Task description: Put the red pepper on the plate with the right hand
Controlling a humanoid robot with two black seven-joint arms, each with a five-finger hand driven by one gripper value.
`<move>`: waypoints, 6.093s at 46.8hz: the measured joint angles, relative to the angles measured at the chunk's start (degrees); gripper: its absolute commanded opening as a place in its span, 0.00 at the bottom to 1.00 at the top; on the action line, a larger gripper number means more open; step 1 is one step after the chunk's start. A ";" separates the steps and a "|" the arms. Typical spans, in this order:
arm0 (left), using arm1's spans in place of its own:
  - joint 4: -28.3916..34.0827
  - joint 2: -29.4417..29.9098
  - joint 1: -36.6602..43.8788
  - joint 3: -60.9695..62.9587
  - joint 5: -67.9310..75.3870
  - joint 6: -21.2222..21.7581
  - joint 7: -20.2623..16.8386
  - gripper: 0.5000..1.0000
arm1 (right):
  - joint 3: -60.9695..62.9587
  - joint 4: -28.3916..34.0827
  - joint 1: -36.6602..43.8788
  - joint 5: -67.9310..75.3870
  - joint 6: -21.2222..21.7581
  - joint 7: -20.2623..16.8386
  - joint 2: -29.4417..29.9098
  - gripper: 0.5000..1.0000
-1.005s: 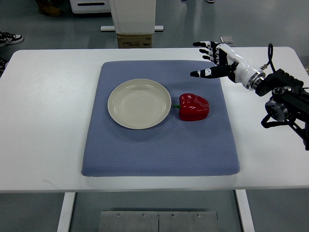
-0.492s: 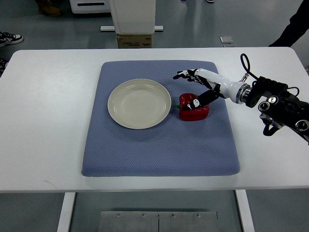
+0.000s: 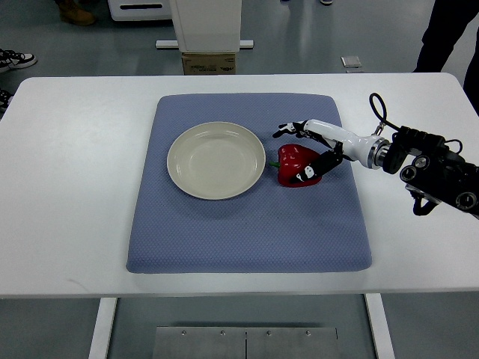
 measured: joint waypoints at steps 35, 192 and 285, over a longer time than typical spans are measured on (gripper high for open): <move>0.00 0.00 0.01 0.02 -0.03 0.00 0.00 1.00 | -2.50 -1.35 -0.22 -0.64 -0.08 1.21 0.09 0.79; 0.00 0.00 0.00 0.01 -0.01 -0.01 0.00 1.00 | -1.92 -7.13 6.04 1.79 -3.67 -11.55 19.78 0.99; 0.00 0.00 0.01 0.02 -0.02 0.00 0.00 1.00 | 45.02 -6.27 -17.41 21.78 -6.56 -9.51 10.50 1.00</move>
